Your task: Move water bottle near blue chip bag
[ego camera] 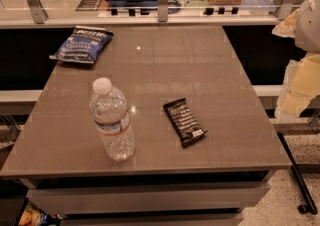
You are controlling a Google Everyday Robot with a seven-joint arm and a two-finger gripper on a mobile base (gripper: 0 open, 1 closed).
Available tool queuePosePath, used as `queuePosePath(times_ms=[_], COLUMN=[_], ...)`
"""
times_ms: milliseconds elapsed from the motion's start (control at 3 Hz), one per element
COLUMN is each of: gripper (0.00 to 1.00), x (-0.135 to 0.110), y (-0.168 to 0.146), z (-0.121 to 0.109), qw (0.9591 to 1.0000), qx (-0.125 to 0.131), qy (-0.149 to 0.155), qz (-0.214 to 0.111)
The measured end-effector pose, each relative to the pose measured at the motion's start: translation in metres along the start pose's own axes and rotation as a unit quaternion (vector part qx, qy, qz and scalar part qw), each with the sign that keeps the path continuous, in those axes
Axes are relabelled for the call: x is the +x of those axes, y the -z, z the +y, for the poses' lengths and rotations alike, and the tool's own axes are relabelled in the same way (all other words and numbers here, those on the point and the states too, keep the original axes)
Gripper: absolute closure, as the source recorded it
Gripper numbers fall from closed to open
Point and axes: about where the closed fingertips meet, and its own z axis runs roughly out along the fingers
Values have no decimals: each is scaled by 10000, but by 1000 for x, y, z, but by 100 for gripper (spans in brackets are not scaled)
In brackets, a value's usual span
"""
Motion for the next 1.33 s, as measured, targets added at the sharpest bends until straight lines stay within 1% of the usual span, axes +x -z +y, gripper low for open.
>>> queuePosePath(times_ms=[333, 667, 1000, 1333], gripper=[0, 0, 0, 0], x=[0, -4, -11, -27], y=[0, 1, -8, -22], z=[0, 3, 11, 22], qw=[10000, 9993, 9941, 9805], qx=[1, -101, -311, -579], qy=[0, 107, 271, 355], qz=[0, -330, -1003, -1844])
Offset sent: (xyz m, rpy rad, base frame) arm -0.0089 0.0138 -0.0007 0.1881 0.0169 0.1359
